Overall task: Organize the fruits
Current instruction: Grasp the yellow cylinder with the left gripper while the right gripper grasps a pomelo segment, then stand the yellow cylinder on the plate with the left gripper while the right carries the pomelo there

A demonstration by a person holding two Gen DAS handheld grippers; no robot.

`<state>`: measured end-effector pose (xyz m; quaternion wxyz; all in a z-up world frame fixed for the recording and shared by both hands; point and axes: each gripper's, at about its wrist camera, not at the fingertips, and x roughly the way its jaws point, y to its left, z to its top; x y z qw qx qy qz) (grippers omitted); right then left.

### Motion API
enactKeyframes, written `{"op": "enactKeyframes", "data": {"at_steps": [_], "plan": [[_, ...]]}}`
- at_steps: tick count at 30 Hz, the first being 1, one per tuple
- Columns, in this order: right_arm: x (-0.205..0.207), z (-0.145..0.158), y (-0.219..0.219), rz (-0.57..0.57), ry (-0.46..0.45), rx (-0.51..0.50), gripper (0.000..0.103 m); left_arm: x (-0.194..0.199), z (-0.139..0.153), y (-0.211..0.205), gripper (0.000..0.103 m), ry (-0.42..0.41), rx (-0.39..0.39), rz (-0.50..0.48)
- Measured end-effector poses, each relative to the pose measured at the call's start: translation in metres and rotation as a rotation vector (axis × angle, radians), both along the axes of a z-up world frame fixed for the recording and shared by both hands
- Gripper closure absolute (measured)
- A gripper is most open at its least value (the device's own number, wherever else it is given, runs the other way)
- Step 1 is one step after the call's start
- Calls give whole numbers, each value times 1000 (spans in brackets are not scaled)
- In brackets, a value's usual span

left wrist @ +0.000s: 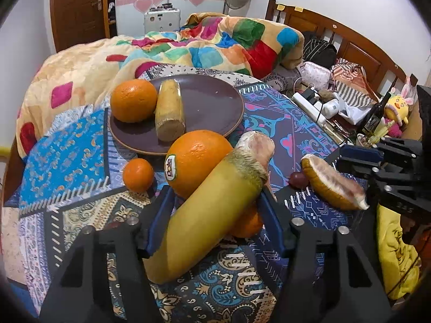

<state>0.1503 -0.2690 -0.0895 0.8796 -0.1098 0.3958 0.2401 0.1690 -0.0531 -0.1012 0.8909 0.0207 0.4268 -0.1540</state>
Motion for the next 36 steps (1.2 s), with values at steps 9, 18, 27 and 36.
{"op": "enactKeyframes", "data": {"at_steps": [9, 18, 27, 36], "plan": [[-5, -7, -10, 8, 30, 38, 58, -13, 21, 6, 59, -90, 68, 26], [-6, -16, -9, 17, 77, 75, 50, -31, 39, 24, 64, -118, 52, 56], [-7, -30, -3, 18, 97, 37, 50, -44, 51, 30, 66, -141, 16, 54], [-6, -28, 3, -4, 62, 22, 57, -43, 61, 37, 66, -168, -11, 67]]}}
